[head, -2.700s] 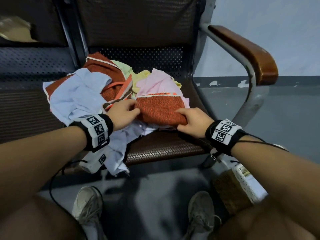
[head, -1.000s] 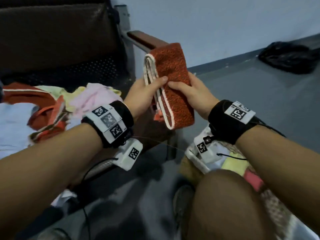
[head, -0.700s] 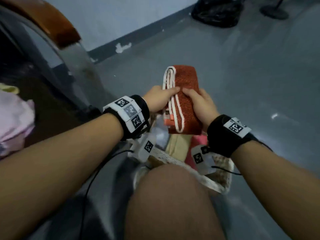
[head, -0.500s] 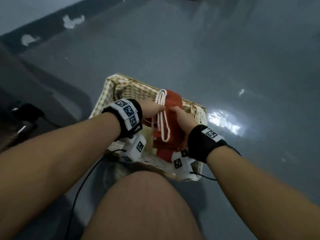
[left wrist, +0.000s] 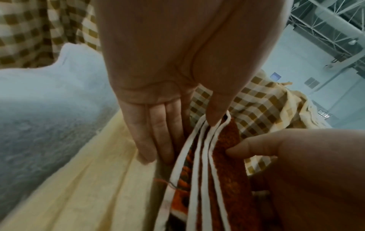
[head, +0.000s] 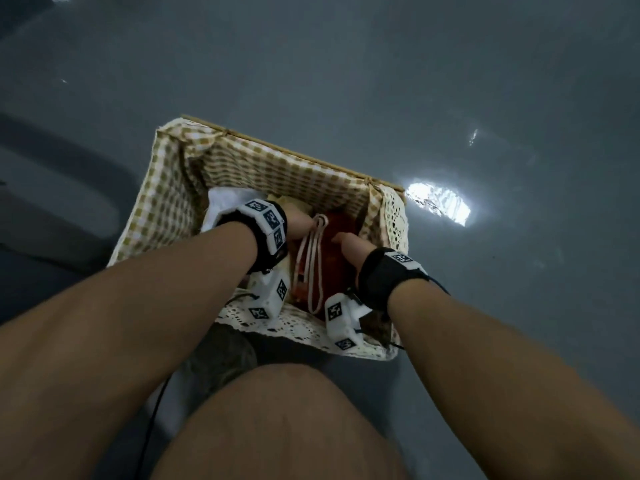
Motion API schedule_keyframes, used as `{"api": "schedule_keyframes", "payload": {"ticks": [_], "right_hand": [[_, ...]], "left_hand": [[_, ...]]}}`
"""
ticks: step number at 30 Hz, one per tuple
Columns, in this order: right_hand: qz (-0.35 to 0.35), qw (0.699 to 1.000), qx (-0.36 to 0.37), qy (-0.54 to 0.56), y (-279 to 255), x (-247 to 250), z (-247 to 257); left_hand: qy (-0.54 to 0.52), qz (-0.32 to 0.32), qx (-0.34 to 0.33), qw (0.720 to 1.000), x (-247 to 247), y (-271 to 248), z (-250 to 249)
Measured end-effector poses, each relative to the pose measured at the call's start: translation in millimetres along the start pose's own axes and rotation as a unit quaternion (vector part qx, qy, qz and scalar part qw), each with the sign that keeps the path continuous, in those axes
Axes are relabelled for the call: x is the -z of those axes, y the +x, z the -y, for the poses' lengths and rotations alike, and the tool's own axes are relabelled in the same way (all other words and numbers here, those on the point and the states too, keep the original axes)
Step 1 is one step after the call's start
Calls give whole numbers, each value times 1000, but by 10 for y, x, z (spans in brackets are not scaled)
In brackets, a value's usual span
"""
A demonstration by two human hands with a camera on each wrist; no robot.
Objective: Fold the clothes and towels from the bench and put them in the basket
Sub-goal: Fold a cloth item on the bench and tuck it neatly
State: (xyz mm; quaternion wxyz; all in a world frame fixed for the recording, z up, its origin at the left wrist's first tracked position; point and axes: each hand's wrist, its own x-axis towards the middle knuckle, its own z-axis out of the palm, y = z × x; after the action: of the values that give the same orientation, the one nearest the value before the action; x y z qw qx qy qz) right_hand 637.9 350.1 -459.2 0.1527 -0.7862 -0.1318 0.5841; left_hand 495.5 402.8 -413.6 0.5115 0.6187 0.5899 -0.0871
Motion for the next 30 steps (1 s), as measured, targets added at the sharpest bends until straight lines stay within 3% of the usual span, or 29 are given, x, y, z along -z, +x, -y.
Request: {"api": "schedule_keyframes", "payload": {"ticks": [6, 9, 13, 17, 22, 30], "right_hand": [[-15, 993, 78, -81, -518, 101, 276], [5, 973, 162, -164, -980, 29, 523], [64, 934, 260, -235, -1703, -316, 905], [108, 853, 391, -328, -2452, -843, 1188], [202, 772, 464, -385, -3343, -1758, 1359], [311, 626, 539, -470, -4287, -3556, 760]], "left_hand": [[-77, -32, -20, 996, 138, -223, -54], [-96, -68, -57, 991, 361, -569, -74], [-30, -168, -102, 980, 786, -1247, 85], [7, -303, -102, 948, 1238, -2075, 511], [-12, -391, -61, 918, 1653, -3174, 1341], [-19, -480, 68, 874, 1502, -4599, 2871]]}}
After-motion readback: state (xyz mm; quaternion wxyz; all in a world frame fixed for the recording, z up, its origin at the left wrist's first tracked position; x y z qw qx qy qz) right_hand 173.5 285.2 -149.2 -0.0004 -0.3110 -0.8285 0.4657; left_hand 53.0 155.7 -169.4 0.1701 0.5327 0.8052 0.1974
